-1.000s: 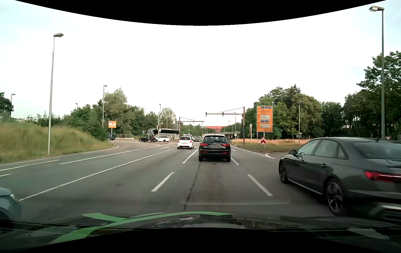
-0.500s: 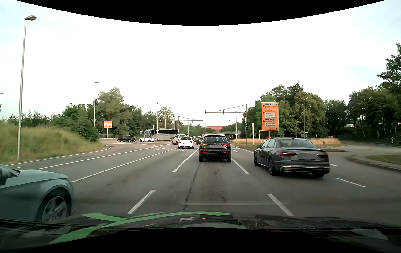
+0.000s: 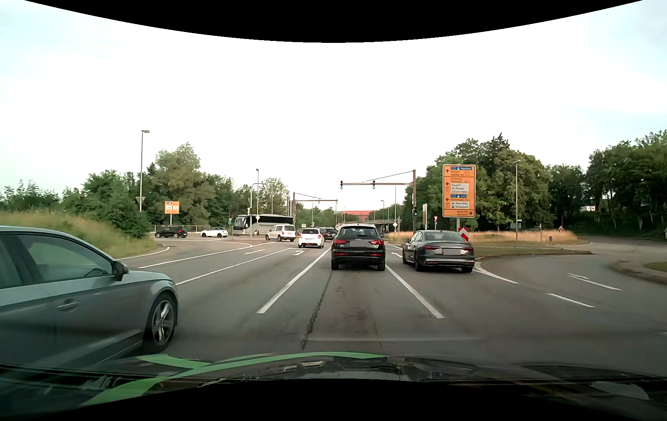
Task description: Follow the waypoints while adhering to traffic rules and regulations
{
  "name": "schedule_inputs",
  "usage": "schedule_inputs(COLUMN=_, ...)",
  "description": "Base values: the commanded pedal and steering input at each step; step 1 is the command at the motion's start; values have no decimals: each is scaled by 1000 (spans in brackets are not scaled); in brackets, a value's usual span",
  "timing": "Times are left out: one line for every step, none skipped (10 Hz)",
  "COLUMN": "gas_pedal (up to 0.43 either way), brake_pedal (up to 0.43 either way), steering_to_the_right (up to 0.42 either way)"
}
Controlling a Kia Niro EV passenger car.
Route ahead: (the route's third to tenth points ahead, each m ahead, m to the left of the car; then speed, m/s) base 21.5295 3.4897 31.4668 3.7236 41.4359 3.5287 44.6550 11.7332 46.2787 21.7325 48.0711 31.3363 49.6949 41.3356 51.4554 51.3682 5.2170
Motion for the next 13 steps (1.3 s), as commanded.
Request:
schedule_inputs(gas_pedal=39, brake_pedal=0, steering_to_the_right=-1)
schedule_inputs(gas_pedal=47, brake_pedal=0, steering_to_the_right=-1)
schedule_inputs(gas_pedal=59, brake_pedal=0, steering_to_the_right=-1)
schedule_inputs(gas_pedal=59, brake_pedal=0, steering_to_the_right=-1)
schedule_inputs(gas_pedal=59, brake_pedal=0, steering_to_the_right=-2)
schedule_inputs(gas_pedal=59, brake_pedal=0, steering_to_the_right=-3)
schedule_inputs(gas_pedal=59, brake_pedal=0, steering_to_the_right=-3)
schedule_inputs(gas_pedal=59, brake_pedal=0, steering_to_the_right=-3)
schedule_inputs(gas_pedal=59, brake_pedal=0, steering_to_the_right=-3)
schedule_inputs(gas_pedal=59, brake_pedal=0, steering_to_the_right=-3)
schedule_inputs(gas_pedal=59, brake_pedal=0, steering_to_the_right=-3)
schedule_inputs(gas_pedal=59, brake_pedal=0, steering_to_the_right=-3)
schedule_inputs(gas_pedal=59, brake_pedal=0, steering_to_the_right=-3)
